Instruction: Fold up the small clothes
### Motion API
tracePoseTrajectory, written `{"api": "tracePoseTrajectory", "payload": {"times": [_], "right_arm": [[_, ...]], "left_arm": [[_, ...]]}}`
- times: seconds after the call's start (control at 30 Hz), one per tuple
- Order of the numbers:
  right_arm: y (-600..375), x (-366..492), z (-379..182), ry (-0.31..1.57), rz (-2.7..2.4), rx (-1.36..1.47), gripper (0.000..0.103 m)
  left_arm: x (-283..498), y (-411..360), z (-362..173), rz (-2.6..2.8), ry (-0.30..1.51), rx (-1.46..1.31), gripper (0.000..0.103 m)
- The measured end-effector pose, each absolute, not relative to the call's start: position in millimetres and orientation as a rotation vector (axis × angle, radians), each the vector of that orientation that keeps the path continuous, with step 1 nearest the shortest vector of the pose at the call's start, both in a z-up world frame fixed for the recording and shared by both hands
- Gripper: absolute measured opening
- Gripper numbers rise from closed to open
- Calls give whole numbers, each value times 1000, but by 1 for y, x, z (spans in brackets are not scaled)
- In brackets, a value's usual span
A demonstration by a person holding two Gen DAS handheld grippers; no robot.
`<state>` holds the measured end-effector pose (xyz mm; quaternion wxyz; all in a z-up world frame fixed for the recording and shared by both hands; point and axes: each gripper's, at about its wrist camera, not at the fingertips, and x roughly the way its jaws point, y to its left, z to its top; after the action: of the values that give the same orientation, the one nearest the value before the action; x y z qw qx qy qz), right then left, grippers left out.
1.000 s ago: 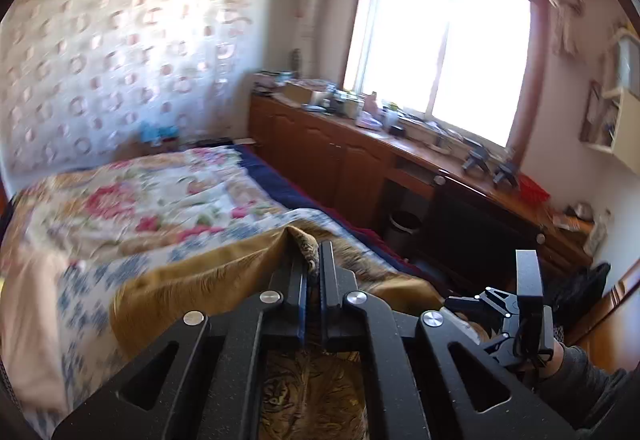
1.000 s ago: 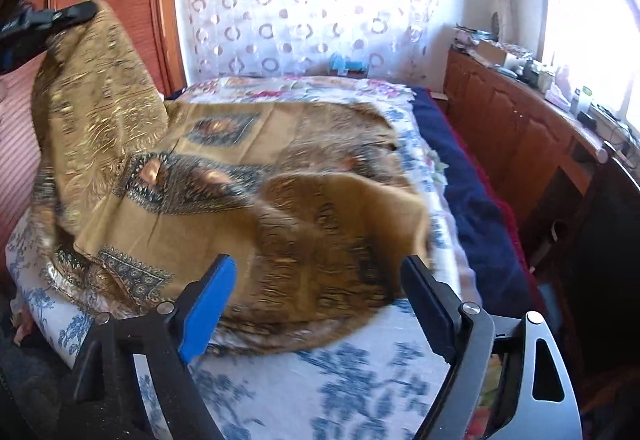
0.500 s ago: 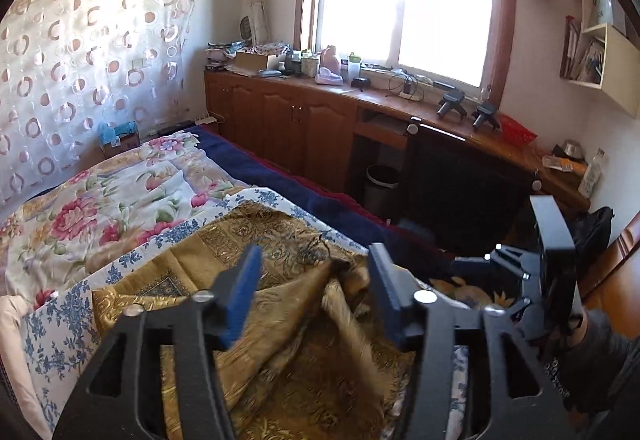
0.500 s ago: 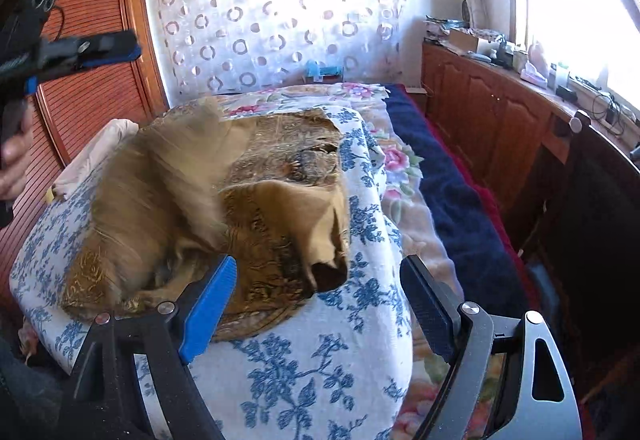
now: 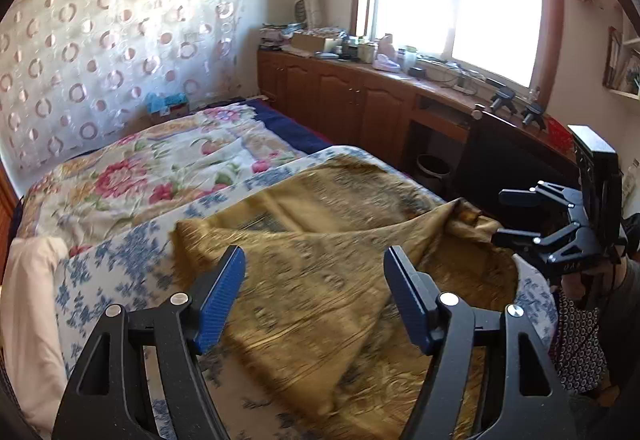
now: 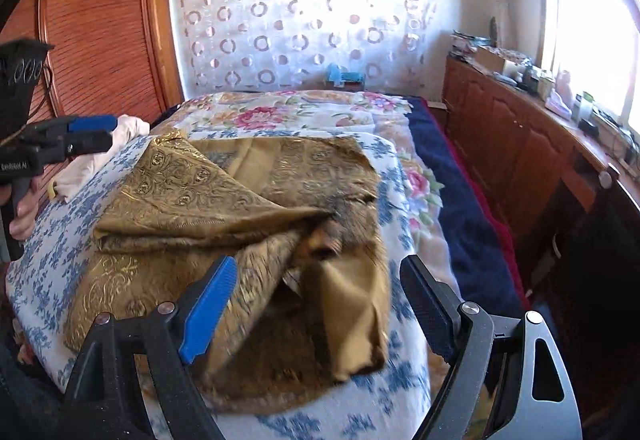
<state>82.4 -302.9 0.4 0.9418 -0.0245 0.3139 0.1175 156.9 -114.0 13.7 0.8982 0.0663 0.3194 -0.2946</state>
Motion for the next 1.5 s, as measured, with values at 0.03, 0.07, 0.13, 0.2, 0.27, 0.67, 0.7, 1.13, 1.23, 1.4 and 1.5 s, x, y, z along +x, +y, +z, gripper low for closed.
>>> {"api": "tracePoseTrajectory", "payload": {"times": [0.03,0.07,0.13,0.2,0.27,0.67,0.7,1.13,1.23,1.4,1.5], "right_arm": [[-300,89,-2,650,243,-59,84],[-298,95,-3,660,248,-66,80],[-296,111,-8,687,258,-69,77],[-296,122,-11,718,254,-66,74],[-294,138,-14,747,245,-56,72],[-294,137,12,769,202,-49,7],[-296,133,13,774,190,-51,7],[-279,140,29,747,23,-145,56],[-261,137,44,698,74,-143,56],[-204,145,34,720,272,-153,56],[-171,152,15,763,386,-157,56]], "left_arm": [[160,-106,9,-598,666,132,73],[162,-98,6,-587,673,126,73],[168,-84,-2,-572,685,117,73],[172,-71,-10,-560,695,113,73],[177,-62,-18,-550,699,111,73],[189,-35,-41,-553,685,66,73],[188,-33,-41,-556,680,63,73],[177,-28,-36,-535,639,93,73],[176,-27,-35,-531,631,95,73],[175,-26,-34,-516,619,100,73],[175,-24,-33,-509,613,98,73]]}}
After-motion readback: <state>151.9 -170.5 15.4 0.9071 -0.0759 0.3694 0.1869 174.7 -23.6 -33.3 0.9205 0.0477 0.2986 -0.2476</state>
